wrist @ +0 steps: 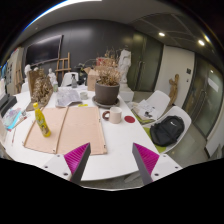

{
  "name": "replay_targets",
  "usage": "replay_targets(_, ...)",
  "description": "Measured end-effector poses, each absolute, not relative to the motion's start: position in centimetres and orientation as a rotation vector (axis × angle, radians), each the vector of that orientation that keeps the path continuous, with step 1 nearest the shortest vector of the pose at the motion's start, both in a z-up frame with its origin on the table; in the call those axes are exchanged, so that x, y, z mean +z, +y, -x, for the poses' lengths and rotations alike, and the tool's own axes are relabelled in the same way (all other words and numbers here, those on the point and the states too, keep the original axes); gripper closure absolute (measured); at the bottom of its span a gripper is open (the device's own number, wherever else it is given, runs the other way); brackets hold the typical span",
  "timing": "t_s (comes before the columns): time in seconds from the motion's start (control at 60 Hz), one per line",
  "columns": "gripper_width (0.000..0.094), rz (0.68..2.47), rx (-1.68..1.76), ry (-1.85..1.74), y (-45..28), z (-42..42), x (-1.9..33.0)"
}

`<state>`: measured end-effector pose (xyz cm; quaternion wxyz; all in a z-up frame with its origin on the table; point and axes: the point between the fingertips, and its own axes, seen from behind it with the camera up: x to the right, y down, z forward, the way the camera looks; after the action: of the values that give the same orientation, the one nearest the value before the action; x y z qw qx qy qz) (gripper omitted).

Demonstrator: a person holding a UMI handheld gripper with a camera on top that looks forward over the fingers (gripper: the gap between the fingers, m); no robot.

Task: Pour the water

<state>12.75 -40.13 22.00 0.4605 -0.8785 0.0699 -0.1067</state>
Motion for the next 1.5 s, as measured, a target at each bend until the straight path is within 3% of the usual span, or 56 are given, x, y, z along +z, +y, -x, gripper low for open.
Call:
replay_targets(0.183,0.0074,2.166,-0.235,0.126,-39.1,-6.3,20.9)
replay_targets(0.45,0.0073,2.178,-0.074,0.042,-34.8,8.9,15.2)
replay_targets(0.667,0.0073,2.090,0.013,-0.029,-26.3,19.7,10.7)
replay_targets(0.867,0.0112,2.019,-0.007,0.034,-17.2,22.9,6.8)
replay_targets(1.05,0.0209,1.931,-0.059,0.023,-12.3,23.5,6.2)
replay_targets(1.083,0.0265,1.937,-0.057,0.018,-11.9,23.7,5.7)
replay_targets(1.133,0.0466,1.944,-0.056,0.033,-11.4,23.2,5.6)
replay_targets(1.25,0.0558,1.938,-0.045,0.054,-11.4,23.5,5.6)
replay_targets(1.317,0.0659,1.943,-0.025,0.048,-11.5,23.8,5.6)
replay_targets(1.383,0.0706,1.962,0.012,0.028,-11.4,24.3,5.5)
replay_targets(1.5,0.0706,1.992,0.036,-0.020,-11.2,24.6,5.8)
